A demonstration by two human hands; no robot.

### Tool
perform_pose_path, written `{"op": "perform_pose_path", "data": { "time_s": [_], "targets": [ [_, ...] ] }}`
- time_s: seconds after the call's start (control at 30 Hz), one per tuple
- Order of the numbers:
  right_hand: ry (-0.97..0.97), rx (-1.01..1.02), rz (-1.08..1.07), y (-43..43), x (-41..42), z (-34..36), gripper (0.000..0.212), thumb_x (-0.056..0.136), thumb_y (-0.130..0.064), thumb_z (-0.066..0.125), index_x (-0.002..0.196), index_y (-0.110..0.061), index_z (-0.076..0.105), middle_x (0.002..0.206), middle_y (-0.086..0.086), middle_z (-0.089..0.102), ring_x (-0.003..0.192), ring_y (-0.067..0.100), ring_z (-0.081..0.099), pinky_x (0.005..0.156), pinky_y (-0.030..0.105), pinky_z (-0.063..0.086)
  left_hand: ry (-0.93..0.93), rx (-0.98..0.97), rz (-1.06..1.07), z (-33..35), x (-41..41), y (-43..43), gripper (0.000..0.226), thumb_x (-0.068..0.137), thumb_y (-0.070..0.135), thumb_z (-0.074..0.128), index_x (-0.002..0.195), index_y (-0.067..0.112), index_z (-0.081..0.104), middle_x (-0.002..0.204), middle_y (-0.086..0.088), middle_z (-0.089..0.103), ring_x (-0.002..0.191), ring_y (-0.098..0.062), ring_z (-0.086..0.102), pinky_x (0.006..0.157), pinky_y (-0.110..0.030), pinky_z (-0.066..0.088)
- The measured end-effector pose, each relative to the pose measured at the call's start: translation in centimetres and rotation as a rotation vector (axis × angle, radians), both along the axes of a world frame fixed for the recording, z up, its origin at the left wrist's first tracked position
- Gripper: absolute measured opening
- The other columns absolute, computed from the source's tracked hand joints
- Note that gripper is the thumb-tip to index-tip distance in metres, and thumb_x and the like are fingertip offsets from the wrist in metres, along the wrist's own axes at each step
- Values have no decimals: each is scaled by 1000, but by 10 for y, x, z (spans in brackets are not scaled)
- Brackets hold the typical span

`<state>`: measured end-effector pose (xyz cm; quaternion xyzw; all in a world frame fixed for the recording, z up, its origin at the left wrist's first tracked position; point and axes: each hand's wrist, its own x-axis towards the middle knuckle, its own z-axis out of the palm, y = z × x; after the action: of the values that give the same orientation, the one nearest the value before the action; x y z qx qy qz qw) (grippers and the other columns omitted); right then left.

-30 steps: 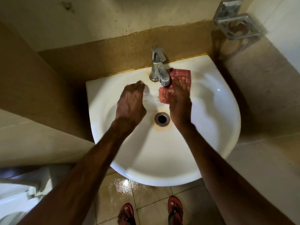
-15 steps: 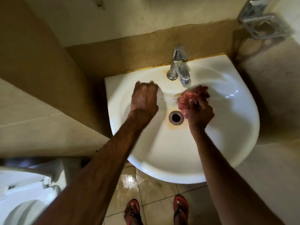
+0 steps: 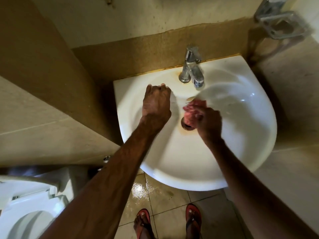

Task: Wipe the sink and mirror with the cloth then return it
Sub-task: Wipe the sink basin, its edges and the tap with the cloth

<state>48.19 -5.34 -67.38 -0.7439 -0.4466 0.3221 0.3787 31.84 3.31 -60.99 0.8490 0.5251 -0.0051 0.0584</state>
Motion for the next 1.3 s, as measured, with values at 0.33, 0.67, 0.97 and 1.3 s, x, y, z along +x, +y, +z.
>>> {"op": "perform_pose_path", "data": {
  "time_s": [0.33, 0.67, 0.97, 1.3],
  "targets": [
    [-656, -138, -59, 7, 3, -49, 54, 87, -36, 69, 137, -19, 59, 152, 18, 49, 143, 42, 42, 112, 48, 46, -35, 12, -6, 0, -4, 0, 58, 78, 6, 66, 135, 9, 55, 132, -9, 59, 119, -29, 58, 118, -38, 33],
    [-424, -157, 227, -2, -85, -18, 27, 86, -22, 66, 112, -26, 70, 121, -3, 72, 104, 27, 71, 85, 37, 59, -72, -21, 1, 2, -2, 1, 51, 78, 21, 73, 125, 9, 61, 122, -9, 64, 111, -30, 60, 113, -37, 37],
    [-345, 10, 625, -34, -44, -7, 61, 81, -5, 64, 134, -35, 66, 132, -13, 71, 117, 14, 70, 92, 34, 59, -18, -34, 32, 13, -1, -6, 61, 78, 1, 63, 138, 8, 53, 137, -11, 60, 123, -32, 55, 115, -38, 37],
    [-707, -101, 501, -5, 70, 8, 38, 104, -20, 46, 133, -30, 67, 135, -5, 66, 127, 26, 61, 106, 56, 48, -8, -43, 35, 13, 0, -7, 60, 83, 2, 66, 141, 8, 50, 134, -10, 60, 124, -31, 54, 112, -37, 39]
  ]
}}
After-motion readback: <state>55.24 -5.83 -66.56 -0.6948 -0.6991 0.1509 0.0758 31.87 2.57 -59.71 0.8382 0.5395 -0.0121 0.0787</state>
